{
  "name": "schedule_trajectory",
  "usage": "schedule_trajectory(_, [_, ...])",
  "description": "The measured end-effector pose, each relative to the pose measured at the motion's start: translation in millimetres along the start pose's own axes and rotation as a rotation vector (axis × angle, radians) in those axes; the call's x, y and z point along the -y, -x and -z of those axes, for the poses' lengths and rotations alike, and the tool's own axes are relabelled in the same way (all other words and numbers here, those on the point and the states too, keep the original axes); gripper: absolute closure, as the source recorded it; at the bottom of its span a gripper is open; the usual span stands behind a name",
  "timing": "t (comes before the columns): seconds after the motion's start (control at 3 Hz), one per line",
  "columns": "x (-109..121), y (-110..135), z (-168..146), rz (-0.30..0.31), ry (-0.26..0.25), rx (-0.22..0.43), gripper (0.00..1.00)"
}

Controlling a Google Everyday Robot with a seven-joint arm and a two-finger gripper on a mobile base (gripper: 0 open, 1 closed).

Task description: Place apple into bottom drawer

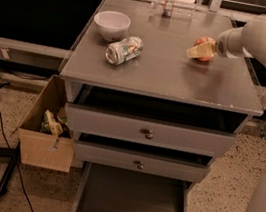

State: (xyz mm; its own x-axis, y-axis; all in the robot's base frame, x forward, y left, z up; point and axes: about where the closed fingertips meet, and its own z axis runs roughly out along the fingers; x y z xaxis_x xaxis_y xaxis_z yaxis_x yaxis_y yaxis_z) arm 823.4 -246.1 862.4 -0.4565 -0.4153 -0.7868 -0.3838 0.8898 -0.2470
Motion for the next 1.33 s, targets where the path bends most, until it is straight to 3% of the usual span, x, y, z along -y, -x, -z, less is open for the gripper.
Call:
schedule_trajectory(0.67, [-19.3, -1.0, -7.0, -0.013, 0.070, -0.001, 0.00])
schedule_trajectory(1.33, [-19.5, -1.0, -7.2, -0.013, 0.071, -0.001, 0.50])
